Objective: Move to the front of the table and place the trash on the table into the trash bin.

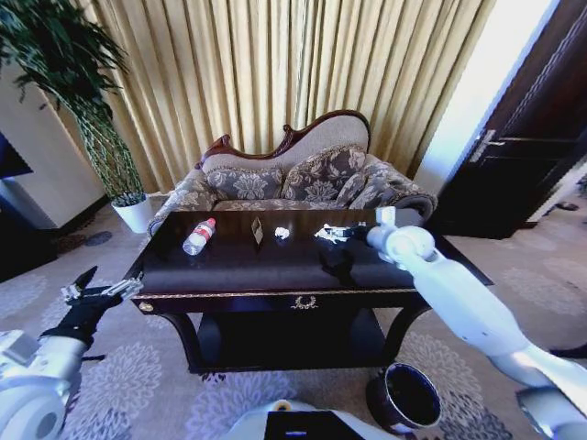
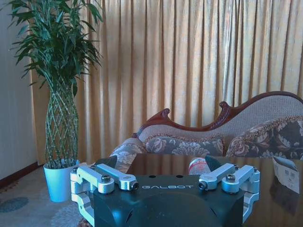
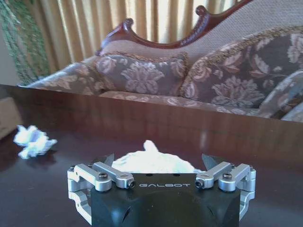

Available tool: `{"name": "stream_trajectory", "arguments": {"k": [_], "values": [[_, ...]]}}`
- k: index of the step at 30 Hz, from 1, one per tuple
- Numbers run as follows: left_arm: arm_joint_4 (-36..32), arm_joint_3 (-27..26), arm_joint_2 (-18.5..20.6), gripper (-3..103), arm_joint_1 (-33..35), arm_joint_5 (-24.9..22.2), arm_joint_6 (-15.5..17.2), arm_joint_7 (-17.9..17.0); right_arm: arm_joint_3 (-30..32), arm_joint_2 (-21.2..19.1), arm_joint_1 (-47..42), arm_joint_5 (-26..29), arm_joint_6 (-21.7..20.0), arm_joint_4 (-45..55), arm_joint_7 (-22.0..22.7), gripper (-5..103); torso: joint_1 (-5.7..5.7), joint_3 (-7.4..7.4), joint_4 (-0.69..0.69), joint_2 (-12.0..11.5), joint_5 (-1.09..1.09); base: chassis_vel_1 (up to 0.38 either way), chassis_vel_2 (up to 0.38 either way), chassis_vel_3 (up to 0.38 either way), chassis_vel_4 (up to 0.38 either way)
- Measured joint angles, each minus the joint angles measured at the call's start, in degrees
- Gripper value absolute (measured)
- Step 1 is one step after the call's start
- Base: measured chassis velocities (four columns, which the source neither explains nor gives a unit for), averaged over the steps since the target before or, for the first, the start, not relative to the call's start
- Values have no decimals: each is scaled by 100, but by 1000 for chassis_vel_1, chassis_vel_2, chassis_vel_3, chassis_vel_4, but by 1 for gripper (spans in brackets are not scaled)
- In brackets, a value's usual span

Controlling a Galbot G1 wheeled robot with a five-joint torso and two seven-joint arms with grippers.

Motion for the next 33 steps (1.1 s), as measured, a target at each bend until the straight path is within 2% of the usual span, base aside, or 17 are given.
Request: {"name": "stream_trajectory", "arguments": {"k": [21, 22, 24, 26, 27, 31, 32, 33], "values": [[26, -56, -52, 100, -15, -38, -23, -2, -14, -120, -171, -218, -1, -228, 96, 101, 0, -1, -1, 0, 1, 0, 0, 0, 0], [27, -54, -52, 100, -15, -39, -24, -1, -12, -123, -175, -221, -1, -230, 102, 96, 0, 0, -1, 1, 1, 0, 0, 0, 0], [27, -54, -52, 100, -16, -42, -25, -1, -12, -126, -177, -226, -1, -230, 115, 96, 0, 0, -1, 0, 1, 0, 0, 0, 0], [30, -66, -45, 100, -18, -79, -27, -1, -9, -136, -178, -231, 1, -227, 132, 85, 0, 0, -1, 1, 1, 0, 0, 0, 0], [30, -66, -45, 100, -18, -79, -27, -1, -9, -136, -178, -231, 1, -227, 132, 85, 0, 0, -1, 1, 1, 0, 0, 0, 0], [43, -77, -43, 100, -16, -101, -32, -1, 17, -137, -223, -237, 8, -199, 168, 63, -1, -1, 0, 1, 1, 0, 0, 0, 0], [43, -77, -43, 100, -16, -101, -32, -1, 17, -137, -223, -237, 8, -199, 168, 63, -1, -1, 0, 1, 1, 0, 0, 0, 0], [47, -78, -46, 100, -13, -101, -35, -1, 33, -140, -246, -244, 10, -195, 169, 58, 0, -1, -1, 1, 0, 0, 0, 0, 0]]}}
